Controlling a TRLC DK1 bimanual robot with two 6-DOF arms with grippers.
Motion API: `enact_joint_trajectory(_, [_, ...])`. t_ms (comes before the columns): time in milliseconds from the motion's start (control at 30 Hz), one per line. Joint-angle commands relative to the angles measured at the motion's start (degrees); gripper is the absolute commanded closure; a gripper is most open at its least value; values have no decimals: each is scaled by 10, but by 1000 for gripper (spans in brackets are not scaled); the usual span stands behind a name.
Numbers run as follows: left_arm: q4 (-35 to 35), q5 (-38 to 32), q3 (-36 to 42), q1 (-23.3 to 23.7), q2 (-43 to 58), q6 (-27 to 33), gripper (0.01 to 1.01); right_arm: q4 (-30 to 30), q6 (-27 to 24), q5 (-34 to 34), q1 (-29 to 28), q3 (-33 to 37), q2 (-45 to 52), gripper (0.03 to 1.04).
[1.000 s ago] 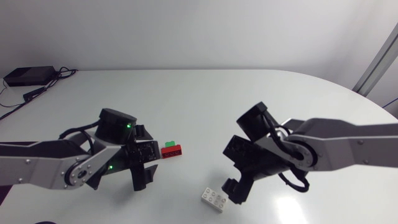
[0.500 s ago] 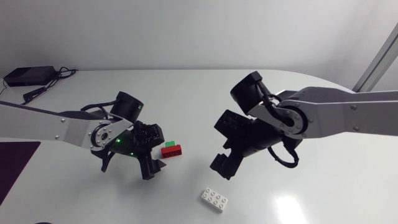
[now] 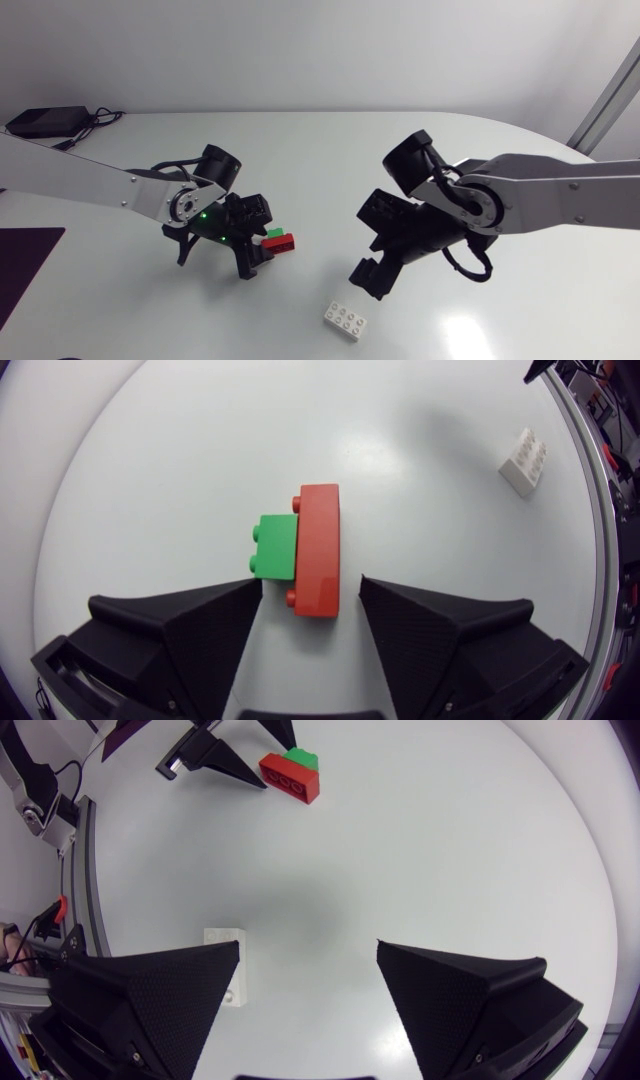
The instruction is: Separate the duplo bricks
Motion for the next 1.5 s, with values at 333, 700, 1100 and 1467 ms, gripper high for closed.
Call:
enact_joint_trajectory(333, [31,-24,-18,-12,1,13,777,22,-6,-6,-17,-40,-4,70])
enact_joint_trajectory(700, [268,-250,-179,-75,-130,157,782,35,-6,-8,-21,-58,-7,70])
enact_joint_trajectory(1100, [431,-344,-264,-109,-135,390,777,49,2,-8,-16,-77,-11,70])
enact_joint_trajectory(1467, [428,-368,-244,-113,-83,458,772,52,3,-8,-19,-86,-16,70])
